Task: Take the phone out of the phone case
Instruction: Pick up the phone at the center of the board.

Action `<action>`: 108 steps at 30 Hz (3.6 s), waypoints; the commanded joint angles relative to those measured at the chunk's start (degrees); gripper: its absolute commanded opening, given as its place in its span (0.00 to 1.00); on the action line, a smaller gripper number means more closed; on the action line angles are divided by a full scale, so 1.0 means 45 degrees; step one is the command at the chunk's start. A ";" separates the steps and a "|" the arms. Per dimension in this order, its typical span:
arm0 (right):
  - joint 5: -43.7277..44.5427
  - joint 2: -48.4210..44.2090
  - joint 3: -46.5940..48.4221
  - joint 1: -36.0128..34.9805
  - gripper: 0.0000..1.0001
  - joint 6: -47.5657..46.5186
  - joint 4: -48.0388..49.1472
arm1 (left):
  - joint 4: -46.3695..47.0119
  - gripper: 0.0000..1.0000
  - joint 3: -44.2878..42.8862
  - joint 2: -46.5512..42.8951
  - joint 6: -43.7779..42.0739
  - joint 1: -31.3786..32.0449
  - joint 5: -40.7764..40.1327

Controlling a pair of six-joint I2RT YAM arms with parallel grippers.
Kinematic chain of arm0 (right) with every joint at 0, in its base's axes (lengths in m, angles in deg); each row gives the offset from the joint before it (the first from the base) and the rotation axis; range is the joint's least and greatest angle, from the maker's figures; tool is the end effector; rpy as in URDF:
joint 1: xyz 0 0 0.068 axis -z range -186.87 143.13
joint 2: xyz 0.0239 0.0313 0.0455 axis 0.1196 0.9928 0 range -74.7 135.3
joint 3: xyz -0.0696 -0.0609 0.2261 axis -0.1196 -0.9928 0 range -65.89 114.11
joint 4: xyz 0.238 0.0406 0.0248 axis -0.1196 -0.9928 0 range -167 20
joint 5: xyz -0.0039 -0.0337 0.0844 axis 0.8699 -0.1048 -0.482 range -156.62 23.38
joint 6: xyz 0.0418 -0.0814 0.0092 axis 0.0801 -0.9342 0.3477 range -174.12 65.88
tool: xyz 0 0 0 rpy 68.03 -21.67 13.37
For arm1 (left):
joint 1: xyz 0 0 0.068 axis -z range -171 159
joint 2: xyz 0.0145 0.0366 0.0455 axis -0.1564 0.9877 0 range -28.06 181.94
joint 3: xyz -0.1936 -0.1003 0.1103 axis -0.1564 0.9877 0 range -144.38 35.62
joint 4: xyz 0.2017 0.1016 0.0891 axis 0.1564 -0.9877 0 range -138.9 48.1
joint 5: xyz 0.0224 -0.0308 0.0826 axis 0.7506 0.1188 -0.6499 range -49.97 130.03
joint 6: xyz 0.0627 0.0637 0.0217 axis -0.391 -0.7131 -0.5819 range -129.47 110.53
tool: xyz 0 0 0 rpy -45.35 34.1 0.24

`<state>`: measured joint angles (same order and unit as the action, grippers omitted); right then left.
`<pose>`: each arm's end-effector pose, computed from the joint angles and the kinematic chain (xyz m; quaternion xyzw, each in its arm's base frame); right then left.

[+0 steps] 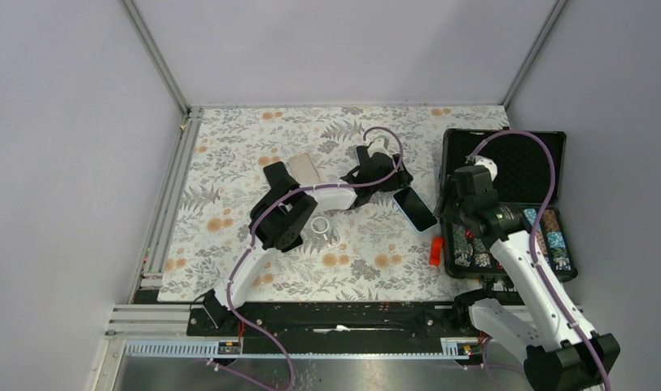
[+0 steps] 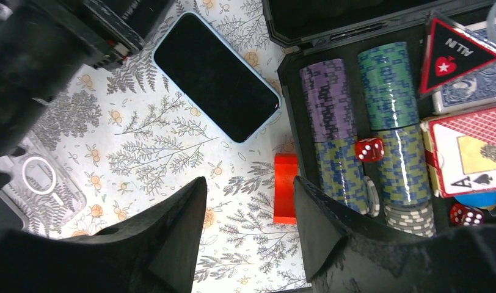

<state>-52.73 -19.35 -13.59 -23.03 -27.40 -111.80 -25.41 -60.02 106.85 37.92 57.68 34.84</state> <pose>0.2206 0.0433 0.2455 0.1306 0.9084 0.0354 0.3955 0.3633 -0.4020 0.1231 -0.0157 0.8322 -0.3860 0.3978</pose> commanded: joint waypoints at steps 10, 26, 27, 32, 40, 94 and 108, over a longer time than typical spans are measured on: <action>0.0595 -0.0462 0.0279 0.0173 0.61 -0.0181 -0.0654 | -0.1147 0.54 -0.1003 0.0913 0.1751 0.0177 0.2091; -0.0135 0.0892 -0.0070 0.0174 0.61 -0.0249 0.0375 | 0.1891 0.44 0.4960 -0.2552 -0.0039 0.0558 0.3785; -0.0386 0.1092 -0.0091 0.0174 0.61 -0.0442 0.0516 | 0.2076 0.43 0.5212 -0.2665 0.0000 0.0652 0.3939; -0.1746 0.2298 -0.0349 0.0174 0.74 -0.1484 0.1373 | 0.2336 0.41 0.6698 -0.3646 -0.0283 0.1103 0.3368; -0.1964 0.4690 0.0117 0.0154 0.74 -0.0812 0.2461 | 0.3168 0.41 0.9858 -0.6297 -0.1833 0.1604 0.1703; -0.2370 0.8403 0.3219 -0.2677 0.37 -0.3292 -0.0309 | 0.6336 0.95 1.2239 -0.9212 -0.7478 0.0300 0.4842; -0.2790 0.2758 0.0639 0.0008 0.68 -0.0579 0.1724 | 0.2453 0.99 0.8450 -0.6255 -1.0974 0.1865 0.3177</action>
<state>-61.85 -1.78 -6.78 -23.84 -34.09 -107.34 -12.06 -16.81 76.82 -6.75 66.05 51.32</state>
